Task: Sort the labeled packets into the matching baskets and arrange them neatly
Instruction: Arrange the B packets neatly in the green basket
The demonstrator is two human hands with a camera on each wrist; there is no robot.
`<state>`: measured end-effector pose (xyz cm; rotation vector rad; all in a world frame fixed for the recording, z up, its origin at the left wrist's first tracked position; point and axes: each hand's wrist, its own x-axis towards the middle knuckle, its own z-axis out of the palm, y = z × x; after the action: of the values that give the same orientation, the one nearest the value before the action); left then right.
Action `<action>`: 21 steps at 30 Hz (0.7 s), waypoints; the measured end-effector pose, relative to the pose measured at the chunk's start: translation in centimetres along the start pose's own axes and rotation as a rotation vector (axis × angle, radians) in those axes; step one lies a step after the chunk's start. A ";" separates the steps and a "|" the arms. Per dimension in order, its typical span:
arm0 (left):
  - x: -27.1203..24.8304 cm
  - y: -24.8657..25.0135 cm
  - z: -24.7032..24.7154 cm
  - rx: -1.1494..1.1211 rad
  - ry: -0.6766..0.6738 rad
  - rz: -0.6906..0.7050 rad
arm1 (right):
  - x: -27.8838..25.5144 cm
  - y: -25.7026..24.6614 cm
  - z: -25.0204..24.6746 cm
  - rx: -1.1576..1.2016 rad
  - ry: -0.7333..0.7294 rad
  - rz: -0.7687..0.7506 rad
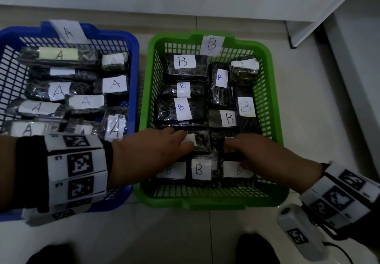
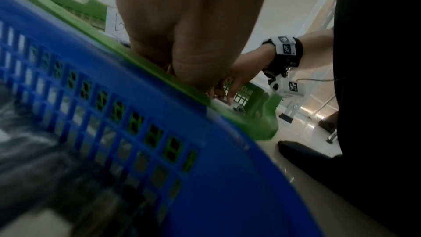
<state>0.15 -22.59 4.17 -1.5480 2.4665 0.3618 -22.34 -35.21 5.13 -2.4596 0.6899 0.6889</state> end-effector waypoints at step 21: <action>4.8 -6.2 -5.3 -0.193 -0.063 -0.315 | 5.0 3.9 -9.2 -0.036 0.471 0.170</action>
<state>3.45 -30.91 7.20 -1.9328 2.1447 0.5955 -17.88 -45.05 7.95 -2.6407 1.0776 0.1722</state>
